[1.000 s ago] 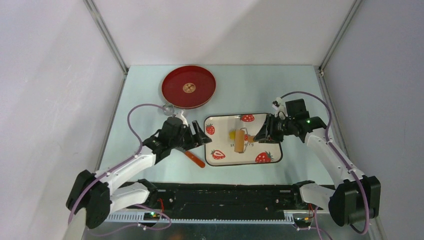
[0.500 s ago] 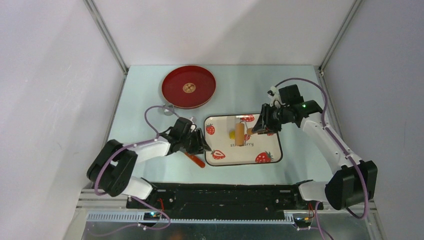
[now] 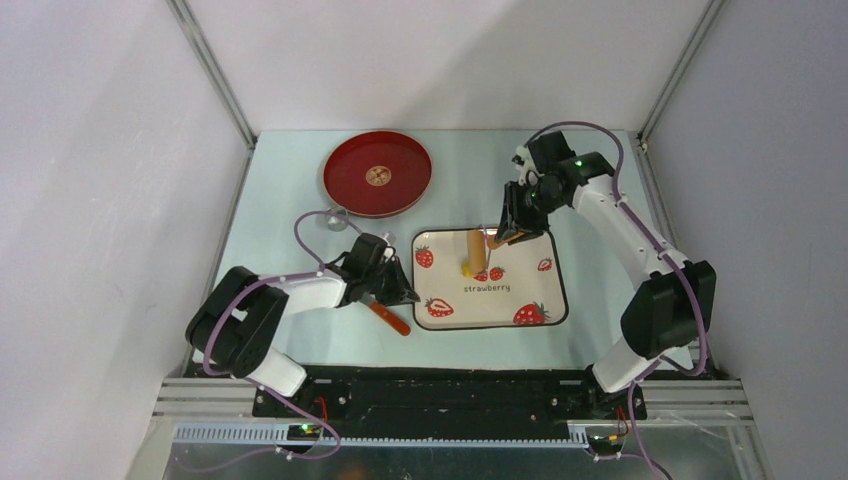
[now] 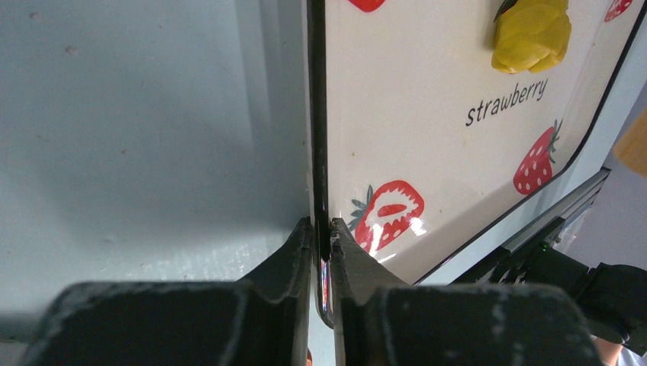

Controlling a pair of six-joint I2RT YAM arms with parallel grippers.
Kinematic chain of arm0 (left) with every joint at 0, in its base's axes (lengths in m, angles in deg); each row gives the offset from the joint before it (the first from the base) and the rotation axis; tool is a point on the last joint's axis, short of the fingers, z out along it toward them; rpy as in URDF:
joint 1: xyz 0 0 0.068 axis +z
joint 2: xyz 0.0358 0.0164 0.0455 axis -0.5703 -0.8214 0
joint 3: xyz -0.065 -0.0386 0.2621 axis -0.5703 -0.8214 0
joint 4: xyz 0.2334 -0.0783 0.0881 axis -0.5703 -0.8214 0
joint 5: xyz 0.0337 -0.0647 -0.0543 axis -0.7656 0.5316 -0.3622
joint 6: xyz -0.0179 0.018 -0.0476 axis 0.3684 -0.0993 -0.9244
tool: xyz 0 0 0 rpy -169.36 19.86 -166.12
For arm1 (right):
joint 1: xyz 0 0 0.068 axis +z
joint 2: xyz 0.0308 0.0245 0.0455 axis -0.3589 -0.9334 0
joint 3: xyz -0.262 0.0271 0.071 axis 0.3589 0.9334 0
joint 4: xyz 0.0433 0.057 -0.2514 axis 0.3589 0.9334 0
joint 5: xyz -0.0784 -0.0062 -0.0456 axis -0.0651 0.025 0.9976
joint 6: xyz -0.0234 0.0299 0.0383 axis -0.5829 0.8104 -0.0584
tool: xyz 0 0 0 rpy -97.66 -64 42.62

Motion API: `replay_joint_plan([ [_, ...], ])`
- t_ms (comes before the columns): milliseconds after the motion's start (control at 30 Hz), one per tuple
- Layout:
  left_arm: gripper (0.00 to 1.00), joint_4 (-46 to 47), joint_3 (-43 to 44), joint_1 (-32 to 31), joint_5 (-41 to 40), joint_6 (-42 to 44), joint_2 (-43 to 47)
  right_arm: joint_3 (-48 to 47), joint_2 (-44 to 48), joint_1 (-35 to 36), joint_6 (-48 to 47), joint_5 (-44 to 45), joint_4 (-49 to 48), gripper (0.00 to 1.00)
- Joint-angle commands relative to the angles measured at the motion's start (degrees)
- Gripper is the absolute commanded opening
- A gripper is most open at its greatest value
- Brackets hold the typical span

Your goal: Roll out the dumpling wrappers from the dough

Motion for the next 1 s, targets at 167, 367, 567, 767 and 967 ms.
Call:
replay_joint_plan([
  [167,0.06,1.86,-0.01,-0.07,-0.37,1.24,-1.55,-9.11,-4.82,3.20,-2.06,5.01,7.06,0.00],
  [367,0.02,1.86,-0.25,-0.11,-0.51,1.04,-1.97,-11.34,-7.79,5.23,-1.65,6.55,8.53,0.00],
  [567,0.00,1.86,-0.38,-0.17,-0.74,0.95,-1.93,-14.65,-10.40,6.15,-1.53,9.09,10.03,0.00],
  [767,0.00,1.86,-0.36,-0.28,-0.79,0.95,-2.06,-17.23,-12.66,6.48,-1.70,9.74,10.80,0.00],
  [967,0.00,1.86,-0.47,-0.29,-0.89,0.95,-2.06,-19.03,-15.04,6.57,-2.07,9.84,12.64,0.00],
])
